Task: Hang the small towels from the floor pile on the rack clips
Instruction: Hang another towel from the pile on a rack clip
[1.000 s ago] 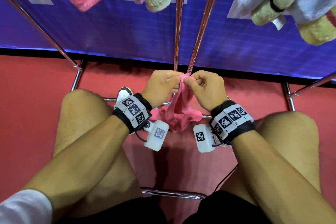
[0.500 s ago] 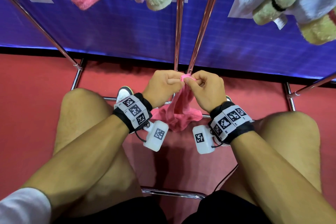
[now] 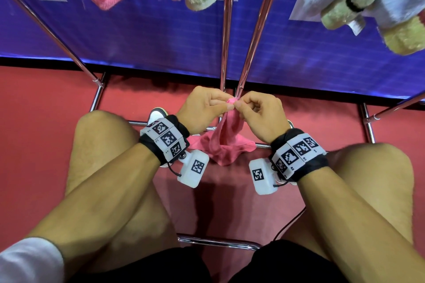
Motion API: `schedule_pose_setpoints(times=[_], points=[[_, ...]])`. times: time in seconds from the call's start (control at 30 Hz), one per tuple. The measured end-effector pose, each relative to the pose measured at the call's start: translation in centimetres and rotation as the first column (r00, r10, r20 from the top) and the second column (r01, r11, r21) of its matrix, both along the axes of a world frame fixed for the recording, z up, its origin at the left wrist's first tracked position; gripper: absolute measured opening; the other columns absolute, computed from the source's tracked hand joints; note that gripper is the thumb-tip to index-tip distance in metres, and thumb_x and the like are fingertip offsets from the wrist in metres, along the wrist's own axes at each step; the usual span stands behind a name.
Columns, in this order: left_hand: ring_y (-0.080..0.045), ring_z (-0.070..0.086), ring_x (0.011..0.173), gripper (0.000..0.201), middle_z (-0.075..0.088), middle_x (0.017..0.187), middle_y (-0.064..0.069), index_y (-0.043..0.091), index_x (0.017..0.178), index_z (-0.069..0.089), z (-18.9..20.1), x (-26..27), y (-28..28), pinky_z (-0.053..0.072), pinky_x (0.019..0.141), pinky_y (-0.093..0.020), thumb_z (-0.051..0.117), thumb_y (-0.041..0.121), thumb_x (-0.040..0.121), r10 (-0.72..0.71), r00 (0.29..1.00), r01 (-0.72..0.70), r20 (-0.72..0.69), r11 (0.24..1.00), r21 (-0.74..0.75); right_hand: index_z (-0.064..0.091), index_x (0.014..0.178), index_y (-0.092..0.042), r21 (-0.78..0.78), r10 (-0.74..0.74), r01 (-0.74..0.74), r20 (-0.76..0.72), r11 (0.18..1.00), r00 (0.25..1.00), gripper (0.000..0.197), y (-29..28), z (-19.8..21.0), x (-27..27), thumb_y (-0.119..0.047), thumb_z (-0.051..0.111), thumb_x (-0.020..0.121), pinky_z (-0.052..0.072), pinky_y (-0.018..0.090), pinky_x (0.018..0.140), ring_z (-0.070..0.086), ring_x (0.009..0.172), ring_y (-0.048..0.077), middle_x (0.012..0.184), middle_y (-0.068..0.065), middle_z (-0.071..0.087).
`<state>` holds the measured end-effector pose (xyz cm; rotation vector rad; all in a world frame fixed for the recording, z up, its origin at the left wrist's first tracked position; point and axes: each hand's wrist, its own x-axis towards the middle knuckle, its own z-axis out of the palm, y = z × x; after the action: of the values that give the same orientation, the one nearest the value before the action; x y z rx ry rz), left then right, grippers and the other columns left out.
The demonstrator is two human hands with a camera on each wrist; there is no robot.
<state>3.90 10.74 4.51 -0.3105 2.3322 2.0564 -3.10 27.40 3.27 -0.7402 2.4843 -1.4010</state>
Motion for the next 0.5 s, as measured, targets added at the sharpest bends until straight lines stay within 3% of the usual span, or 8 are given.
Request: schedule_pose_setpoints(times=[0.03, 0.1, 0.13, 0.2, 0.27, 0.33, 0.4, 0.5], points=[[-0.02, 0.066, 0.083, 0.018, 0.074, 0.092, -0.019, 0.017, 0.098, 0.073, 0.1, 0.0, 0.0, 0.053, 0.088, -0.052, 0.068, 0.002, 0.088, 0.002, 1.0, -0.002, -0.009, 1.0, -0.003, 0.065, 0.075, -0.017, 0.015, 0.004, -0.004, -0.016, 1.0, 1.0, 0.018, 0.1, 0.1, -0.1, -0.031, 0.067, 0.085, 0.043, 0.023, 0.059, 0.05, 0.054, 0.008, 0.06, 0.0, 0.06], [-0.021, 0.064, 0.084, 0.02, 0.074, 0.093, -0.017, 0.018, 0.098, 0.072, 0.2, -0.1, -0.1, 0.052, 0.088, -0.054, 0.066, 0.001, 0.089, 0.0, 1.0, 0.0, -0.027, 1.0, 0.0, 0.065, 0.079, -0.022, 0.063, 0.031, -0.027, -0.066, 0.998, 0.997, 0.004, 0.2, 0.1, -0.1, -0.018, 0.066, 0.081, 0.037, 0.02, 0.063, 0.046, 0.06, 0.004, 0.064, -0.007, 0.054], [-0.02, 0.063, 0.084, 0.02, 0.075, 0.091, -0.013, 0.018, 0.099, 0.072, 0.3, -0.1, -0.2, 0.053, 0.087, -0.052, 0.065, 0.002, 0.089, -0.003, 0.999, 0.003, -0.035, 1.0, -0.006, 0.064, 0.078, -0.023, 0.089, 0.051, -0.042, -0.101, 0.995, 0.994, 0.005, 0.3, -0.1, -0.2, -0.018, 0.064, 0.077, 0.037, 0.023, 0.068, 0.046, 0.068, 0.005, 0.07, -0.006, 0.054], [-0.017, 0.062, 0.084, 0.019, 0.074, 0.092, -0.013, 0.015, 0.102, 0.07, 0.4, 0.0, -0.3, 0.055, 0.086, -0.046, 0.062, 0.0, 0.092, -0.01, 0.999, 0.009, -0.053, 1.0, -0.016, 0.059, 0.074, -0.027, 0.175, 0.086, -0.065, -0.114, 0.982, 0.99, 0.005, 0.7, -1.0, -0.4, -0.026, 0.06, 0.069, 0.035, 0.026, 0.08, 0.048, 0.089, 0.019, 0.09, -0.001, 0.055], [-0.014, 0.062, 0.082, 0.018, 0.072, 0.09, -0.012, 0.01, 0.104, 0.068, 0.6, 0.1, -0.4, 0.056, 0.08, -0.034, 0.059, -0.001, 0.093, -0.004, 0.997, 0.004, -0.083, 1.0, 0.006, 0.06, 0.072, -0.024, 0.315, 0.137, -0.103, -0.09, 0.943, 0.986, 0.016, 1.3, -2.3, -0.8, -0.038, 0.055, 0.066, 0.03, 0.025, 0.093, 0.046, 0.11, 0.03, 0.113, 0.006, 0.054], [-0.006, 0.065, 0.079, 0.018, 0.073, 0.083, 0.003, 0.007, 0.104, 0.066, 0.9, 0.2, -0.6, 0.056, 0.075, -0.023, 0.056, -0.004, 0.094, 0.018, 0.993, -0.014, -0.114, 0.999, 0.035, 0.07, 0.077, -0.017, 0.417, 0.169, -0.113, -0.101, 0.902, 0.98, 0.043, 2.0, -3.2, -1.0, -0.051, 0.047, 0.065, 0.032, 0.035, 0.104, 0.044, 0.122, 0.037, 0.129, 0.014, 0.053], [-0.003, 0.067, 0.078, 0.019, 0.074, 0.081, 0.01, 0.008, 0.104, 0.066, 0.9, 0.1, -1.2, 0.055, 0.073, -0.021, 0.054, -0.004, 0.095, 0.043, 0.99, -0.039, -0.133, 0.999, 0.035, 0.073, 0.08, -0.011, 0.438, 0.182, -0.11, -0.124, 0.892, 0.976, 0.053, 2.3, -3.0, -1.2, -0.053, 0.043, 0.068, 0.034, 0.036, 0.105, 0.049, 0.12, 0.038, 0.128, 0.018, 0.057], [0.001, 0.065, 0.074, 0.019, 0.073, 0.077, 0.014, 0.01, 0.103, 0.066, 0.7, -0.1, -1.9, 0.054, 0.07, -0.018, 0.053, -0.002, 0.096, 0.079, 0.989, -0.079, -0.124, 0.997, 0.004, 0.068, 0.072, -0.009, 0.391, 0.216, -0.172, -0.07, 0.904, 0.974, 0.037, 2.9, -2.1, -1.3, -0.045, 0.055, 0.073, 0.039, 0.028, 0.092, 0.059, 0.106, 0.031, 0.114, 0.012, 0.065]])
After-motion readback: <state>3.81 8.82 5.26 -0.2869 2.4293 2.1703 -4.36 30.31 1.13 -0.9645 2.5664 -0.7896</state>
